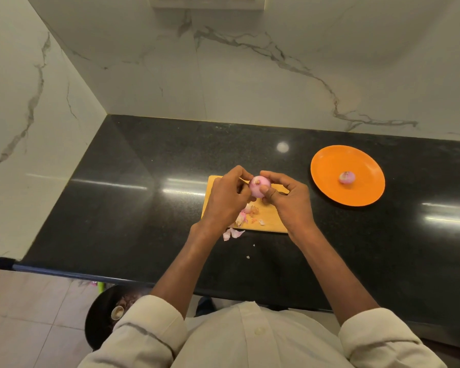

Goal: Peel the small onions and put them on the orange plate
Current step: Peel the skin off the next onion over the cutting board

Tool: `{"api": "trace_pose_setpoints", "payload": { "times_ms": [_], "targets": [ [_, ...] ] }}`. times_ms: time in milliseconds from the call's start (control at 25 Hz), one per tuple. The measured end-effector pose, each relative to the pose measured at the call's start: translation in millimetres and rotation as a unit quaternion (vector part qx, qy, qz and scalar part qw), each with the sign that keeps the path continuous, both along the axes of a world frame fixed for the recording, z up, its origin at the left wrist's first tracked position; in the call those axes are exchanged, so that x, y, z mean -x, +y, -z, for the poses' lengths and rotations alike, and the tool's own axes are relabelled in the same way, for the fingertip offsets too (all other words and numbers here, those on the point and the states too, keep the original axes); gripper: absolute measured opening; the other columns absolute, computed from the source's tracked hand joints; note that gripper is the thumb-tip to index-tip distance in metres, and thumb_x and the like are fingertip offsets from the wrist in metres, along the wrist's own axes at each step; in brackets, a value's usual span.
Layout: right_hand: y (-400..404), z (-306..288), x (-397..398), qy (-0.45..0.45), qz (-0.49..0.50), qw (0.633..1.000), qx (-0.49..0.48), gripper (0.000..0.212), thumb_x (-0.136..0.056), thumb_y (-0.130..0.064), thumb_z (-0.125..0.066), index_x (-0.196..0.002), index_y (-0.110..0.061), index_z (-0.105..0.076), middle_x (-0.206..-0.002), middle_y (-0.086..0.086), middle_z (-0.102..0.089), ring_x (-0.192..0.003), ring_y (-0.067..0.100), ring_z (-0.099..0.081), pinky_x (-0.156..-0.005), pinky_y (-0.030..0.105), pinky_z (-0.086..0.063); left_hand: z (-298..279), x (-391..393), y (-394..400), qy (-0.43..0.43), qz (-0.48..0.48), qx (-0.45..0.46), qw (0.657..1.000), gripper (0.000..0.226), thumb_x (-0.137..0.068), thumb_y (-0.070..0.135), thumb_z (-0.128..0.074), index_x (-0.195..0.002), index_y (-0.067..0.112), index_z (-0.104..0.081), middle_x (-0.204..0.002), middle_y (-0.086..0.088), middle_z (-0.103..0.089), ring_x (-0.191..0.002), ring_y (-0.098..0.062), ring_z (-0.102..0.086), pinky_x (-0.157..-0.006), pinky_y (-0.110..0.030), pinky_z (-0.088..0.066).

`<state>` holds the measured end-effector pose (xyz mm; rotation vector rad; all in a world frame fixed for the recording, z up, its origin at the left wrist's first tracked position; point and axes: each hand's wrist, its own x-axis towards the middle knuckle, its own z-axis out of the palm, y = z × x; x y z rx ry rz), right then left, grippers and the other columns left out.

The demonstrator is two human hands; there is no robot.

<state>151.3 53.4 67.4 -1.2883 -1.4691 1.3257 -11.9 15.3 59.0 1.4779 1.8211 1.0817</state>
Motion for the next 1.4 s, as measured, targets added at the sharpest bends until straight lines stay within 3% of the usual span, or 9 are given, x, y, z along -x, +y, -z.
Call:
{"api": "trace_pose_setpoints", "payload": {
  "times_ms": [200,280,400,600,760,960,1040,1200,1400],
  "targets": [
    [2,-2,0,0.003,0.007,1.0,-0.003,0.032,-0.091,-0.01,-0.08,-0.122,-0.018,-0.078,-0.119,-0.008,-0.074,-0.096,-0.021,-0.063,-0.073,0.0,-0.047,-8,4,-8,-0.07,0.052,-0.023,0.996,0.023,-0.105,0.017,-0.068,-0.128,0.014,-0.072,-0.109,0.001,-0.08,-0.099,-0.007,-0.076,-0.087,-0.027,-0.063],
    [1,-2,-1,-0.005,0.007,1.0,-0.005,0.032,-0.091,-0.009,-0.08,-0.122,-0.017,-0.078,-0.118,-0.008,-0.072,-0.095,-0.024,-0.06,-0.073,-0.002,-0.045,-5,4,-11,-0.078,0.037,-0.05,0.995,0.02,-0.101,0.017,-0.075,-0.12,0.012,-0.077,-0.107,0.002,-0.081,-0.102,-0.009,-0.077,-0.092,-0.032,-0.064],
    [-1,0,0,-0.012,0.007,1.0,0.001,0.032,-0.092,-0.009,-0.079,-0.123,-0.018,-0.078,-0.117,-0.009,-0.071,-0.094,-0.03,-0.056,-0.071,-0.006,-0.041,-3,5,-13,-0.074,0.017,-0.063,0.995,0.01,-0.097,0.014,-0.08,-0.104,0.007,-0.079,-0.094,-0.001,-0.08,-0.09,-0.011,-0.078,-0.083,-0.03,-0.064],
    [-1,-1,-2,-0.002,0.012,1.0,0.009,0.032,-0.091,-0.009,-0.08,-0.121,-0.019,-0.078,-0.113,-0.014,-0.071,-0.093,-0.029,-0.057,-0.07,-0.005,-0.042,-4,4,-15,-0.059,0.007,-0.069,0.996,0.009,-0.098,0.014,-0.078,-0.102,0.006,-0.076,-0.093,-0.001,-0.079,-0.089,-0.014,-0.077,-0.082,-0.034,-0.066],
    [-6,-2,3,0.011,0.011,1.0,0.009,0.03,-0.092,-0.011,-0.08,-0.12,-0.02,-0.079,-0.113,-0.014,-0.072,-0.095,-0.022,-0.061,-0.069,-0.001,-0.047,-2,7,-18,-0.041,-0.03,-0.074,0.996,0.01,-0.098,0.016,-0.077,-0.102,0.008,-0.073,-0.092,-0.001,-0.076,-0.086,-0.015,-0.076,-0.08,-0.037,-0.065],
    [-8,-6,4,0.031,0.016,0.999,0.01,0.03,-0.089,-0.014,-0.083,-0.118,-0.019,-0.078,-0.11,-0.012,-0.072,-0.094,-0.016,-0.065,-0.069,0.004,-0.051,-1,8,-21,-0.115,0.001,-0.047,0.992,0.022,-0.096,0.018,-0.08,-0.113,0.006,-0.073,-0.105,-0.005,-0.079,-0.099,-0.02,-0.079,-0.092,-0.043,-0.066],
    [-8,-7,3,0.055,0.012,0.998,0.024,0.031,-0.087,-0.011,-0.084,-0.117,-0.017,-0.078,-0.11,-0.008,-0.072,-0.098,-0.008,-0.068,-0.072,0.012,-0.057,0,7,-21,-0.122,0.005,-0.038,0.992,0.023,-0.096,0.013,-0.08,-0.117,0.005,-0.073,-0.108,-0.005,-0.079,-0.103,-0.019,-0.078,-0.095,-0.044,-0.065],
    [-7,-5,1,0.097,0.009,0.993,0.064,0.031,-0.088,-0.006,-0.083,-0.117,-0.015,-0.077,-0.116,-0.002,-0.072,-0.108,0.019,-0.074,-0.076,0.029,-0.065,-2,9,-19,-0.127,0.013,-0.033,0.991,0.025,-0.098,0.01,-0.076,-0.122,0.005,-0.075,-0.112,-0.005,-0.08,-0.106,-0.016,-0.078,-0.097,-0.041,-0.064],
    [-6,-4,-1,0.089,0.003,0.994,0.058,0.031,-0.087,-0.009,-0.085,-0.116,-0.018,-0.078,-0.113,-0.003,-0.074,-0.109,0.018,-0.072,-0.079,0.032,-0.066,-9,4,-17,-0.121,0.029,-0.022,0.992,0.021,-0.097,0.016,-0.079,-0.115,0.008,-0.07,-0.104,-0.002,-0.077,-0.095,-0.012,-0.075,-0.086,-0.029,-0.063]
  ]
}}
